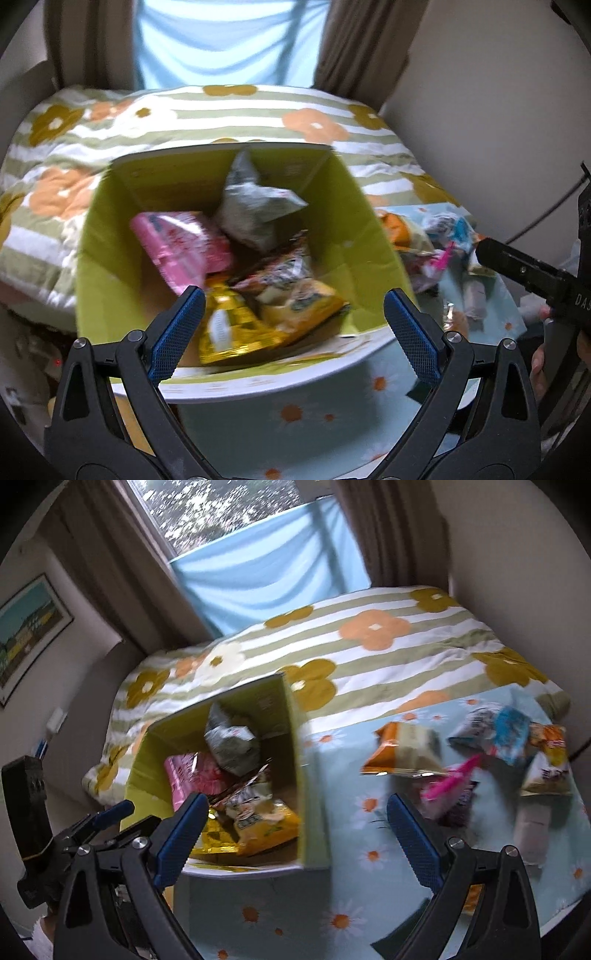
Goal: Organize snacks
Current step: 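Move both tools back from the box toward the remaining snacks, then grasp the cheese stick bag with the right tool while the left tool grasps the blue bag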
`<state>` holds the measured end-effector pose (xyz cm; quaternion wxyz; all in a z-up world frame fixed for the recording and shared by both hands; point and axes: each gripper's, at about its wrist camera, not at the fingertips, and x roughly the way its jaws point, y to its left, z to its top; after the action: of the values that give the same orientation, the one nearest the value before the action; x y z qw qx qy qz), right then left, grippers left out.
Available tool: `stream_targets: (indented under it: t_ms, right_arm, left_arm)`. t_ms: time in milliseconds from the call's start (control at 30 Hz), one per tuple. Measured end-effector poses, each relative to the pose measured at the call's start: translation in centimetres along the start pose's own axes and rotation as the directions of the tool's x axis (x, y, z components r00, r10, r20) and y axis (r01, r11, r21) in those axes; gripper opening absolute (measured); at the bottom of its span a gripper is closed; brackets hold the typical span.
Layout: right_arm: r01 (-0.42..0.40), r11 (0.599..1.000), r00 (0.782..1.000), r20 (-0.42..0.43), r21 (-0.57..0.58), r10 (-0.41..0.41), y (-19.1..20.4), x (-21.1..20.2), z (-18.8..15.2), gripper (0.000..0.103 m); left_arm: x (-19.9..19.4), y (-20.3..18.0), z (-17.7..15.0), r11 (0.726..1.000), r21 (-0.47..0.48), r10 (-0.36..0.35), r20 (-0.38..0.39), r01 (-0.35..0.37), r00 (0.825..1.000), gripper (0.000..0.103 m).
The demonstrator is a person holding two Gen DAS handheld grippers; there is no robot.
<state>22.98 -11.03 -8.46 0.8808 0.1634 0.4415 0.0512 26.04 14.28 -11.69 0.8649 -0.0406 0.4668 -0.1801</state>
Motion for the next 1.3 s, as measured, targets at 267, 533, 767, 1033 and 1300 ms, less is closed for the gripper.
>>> stream_targets:
  t_ms: [267, 533, 767, 1033, 1300]
  right_arm:
    - [0.05, 0.999, 0.998, 0.038, 0.02, -0.051, -7.8, -4.4, -0.1, 0.096]
    - [0.097, 0.994, 0.994, 0.038, 0.04, -0.098, -17.3, -7.9, -0.6, 0.096]
    - [0.155, 0.988, 0.988, -0.003, -0.002, -0.155, -23.8, -9.2, -0.7, 0.096]
    - [0.169, 0.986, 0.984, -0.061, 0.002, -0.169, -28.6, -7.8, -0.3, 0.096]
    - [0.171, 0.985, 0.983, -0.071, 0.006, -0.171, -31.0, -5.4, 0.2, 0.096]
  left_arm:
    - [1.7, -8.8, 0.7, 0.998, 0.036, -0.046, -0.013, 0.046, 0.999, 0.097]
    - [5.2, -19.7, 0.3, 0.993, 0.077, -0.09, -0.061, 0.095, 0.994, 0.097]
    - [8.6, -28.2, -0.3, 0.988, 0.111, -0.096, -0.092, 0.106, 0.991, 0.097]
    - [11.5, -33.2, 0.7, 0.983, 0.171, -0.045, -0.125, 0.066, 0.991, 0.097]
    - [17.8, -35.1, 3.4, 0.963, 0.256, -0.031, -0.211, 0.086, 0.977, 0.097]
